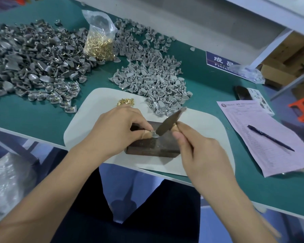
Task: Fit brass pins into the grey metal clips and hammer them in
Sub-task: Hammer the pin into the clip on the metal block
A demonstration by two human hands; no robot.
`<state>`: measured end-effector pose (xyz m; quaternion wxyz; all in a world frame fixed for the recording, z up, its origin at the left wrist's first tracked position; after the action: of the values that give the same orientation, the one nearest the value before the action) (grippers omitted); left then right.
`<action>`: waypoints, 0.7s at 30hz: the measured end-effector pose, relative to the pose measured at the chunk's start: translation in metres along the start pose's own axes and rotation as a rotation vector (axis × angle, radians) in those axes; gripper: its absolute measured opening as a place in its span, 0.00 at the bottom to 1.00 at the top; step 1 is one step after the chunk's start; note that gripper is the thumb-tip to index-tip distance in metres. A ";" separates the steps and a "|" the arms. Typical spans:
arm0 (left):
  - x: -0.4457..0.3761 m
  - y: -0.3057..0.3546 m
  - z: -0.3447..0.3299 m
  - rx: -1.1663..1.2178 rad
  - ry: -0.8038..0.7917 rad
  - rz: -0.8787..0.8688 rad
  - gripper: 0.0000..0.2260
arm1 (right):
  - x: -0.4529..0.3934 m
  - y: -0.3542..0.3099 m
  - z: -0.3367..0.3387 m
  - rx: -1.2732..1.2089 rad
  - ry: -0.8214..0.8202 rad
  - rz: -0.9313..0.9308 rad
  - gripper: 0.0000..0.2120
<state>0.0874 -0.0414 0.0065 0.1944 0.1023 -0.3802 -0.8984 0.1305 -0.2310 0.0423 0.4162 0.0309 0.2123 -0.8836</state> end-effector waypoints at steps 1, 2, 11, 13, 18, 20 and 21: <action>0.000 0.000 0.000 -0.003 -0.004 0.001 0.03 | -0.001 0.002 0.007 0.028 0.039 0.008 0.19; -0.001 0.000 0.000 -0.004 -0.004 0.002 0.03 | -0.001 0.004 0.016 0.030 0.121 0.014 0.18; 0.002 0.001 -0.001 -0.014 0.017 0.012 0.03 | 0.002 0.008 0.024 0.087 0.182 0.008 0.18; 0.002 0.001 -0.001 -0.003 0.016 0.015 0.03 | 0.004 0.007 0.030 -0.034 0.303 -0.005 0.19; 0.003 0.002 0.000 -0.018 0.025 0.013 0.03 | 0.002 0.003 0.006 0.067 0.026 -0.004 0.19; 0.003 0.004 0.000 -0.034 0.024 0.012 0.03 | 0.002 0.008 0.023 0.062 0.164 -0.009 0.18; 0.002 0.004 0.000 -0.041 0.023 0.012 0.03 | 0.003 0.008 0.027 0.020 0.230 -0.005 0.18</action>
<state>0.0865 -0.0451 0.0097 0.2063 0.1063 -0.3599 -0.9037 0.1374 -0.2481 0.0632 0.3864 0.1358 0.2500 -0.8773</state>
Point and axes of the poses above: each hand's wrist, its own x-axis away from the middle knuckle, its own z-axis out of the back of the hand, y = z × x, the point moved 9 cm from there along -x, towards the middle knuckle, and after that the axes turned 13 degrees about z, right-handed, at the moved point
